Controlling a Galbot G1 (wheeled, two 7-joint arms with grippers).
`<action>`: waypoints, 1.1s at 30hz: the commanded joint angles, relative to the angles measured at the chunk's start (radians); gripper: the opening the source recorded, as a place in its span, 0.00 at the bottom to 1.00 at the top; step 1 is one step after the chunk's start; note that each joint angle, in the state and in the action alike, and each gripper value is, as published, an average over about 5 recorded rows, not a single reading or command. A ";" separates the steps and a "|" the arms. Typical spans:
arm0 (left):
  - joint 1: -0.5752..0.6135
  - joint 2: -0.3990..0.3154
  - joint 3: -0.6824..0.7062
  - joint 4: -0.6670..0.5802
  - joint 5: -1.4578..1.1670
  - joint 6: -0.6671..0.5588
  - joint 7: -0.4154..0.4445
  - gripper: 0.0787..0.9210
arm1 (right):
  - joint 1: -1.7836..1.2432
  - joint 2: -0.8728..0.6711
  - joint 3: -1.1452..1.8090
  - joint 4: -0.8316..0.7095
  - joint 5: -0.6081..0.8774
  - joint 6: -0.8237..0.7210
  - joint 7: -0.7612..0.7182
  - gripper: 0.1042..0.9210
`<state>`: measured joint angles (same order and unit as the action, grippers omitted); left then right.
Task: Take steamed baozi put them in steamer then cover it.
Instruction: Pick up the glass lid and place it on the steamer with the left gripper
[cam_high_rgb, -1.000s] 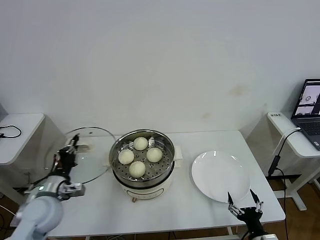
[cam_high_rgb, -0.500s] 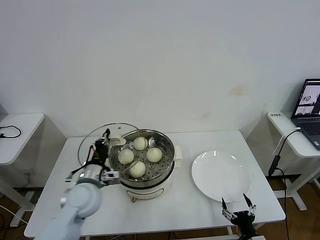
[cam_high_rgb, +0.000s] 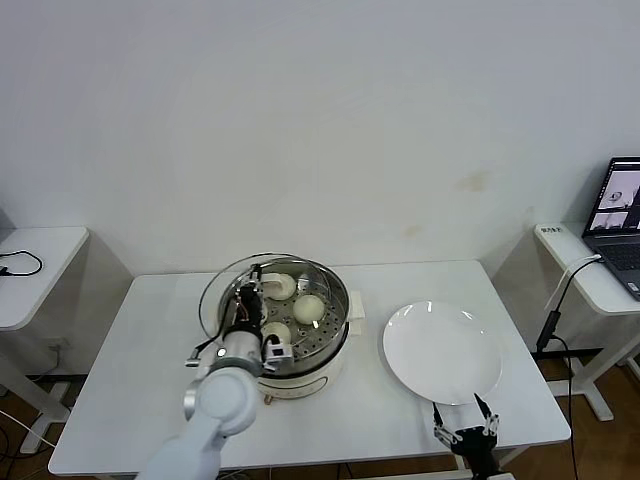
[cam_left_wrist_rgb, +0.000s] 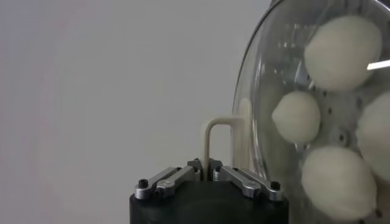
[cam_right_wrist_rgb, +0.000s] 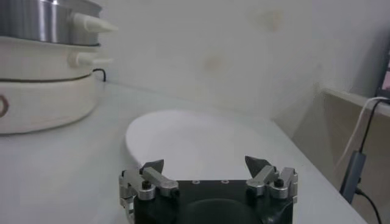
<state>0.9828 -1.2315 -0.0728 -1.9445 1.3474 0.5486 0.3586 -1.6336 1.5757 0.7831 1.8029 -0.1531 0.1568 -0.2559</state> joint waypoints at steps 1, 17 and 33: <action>-0.011 -0.099 0.048 0.019 0.092 0.019 0.028 0.07 | 0.002 0.003 -0.006 -0.017 -0.017 0.003 0.000 0.88; -0.007 -0.126 0.058 0.062 0.120 0.003 0.011 0.07 | -0.001 0.002 -0.006 -0.024 -0.017 0.009 -0.004 0.88; -0.007 -0.129 0.033 0.084 0.124 -0.009 -0.003 0.07 | -0.008 0.002 -0.011 -0.019 -0.024 0.015 -0.005 0.88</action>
<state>0.9756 -1.3541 -0.0377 -1.8653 1.4651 0.5401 0.3572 -1.6413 1.5770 0.7743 1.7827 -0.1763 0.1710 -0.2609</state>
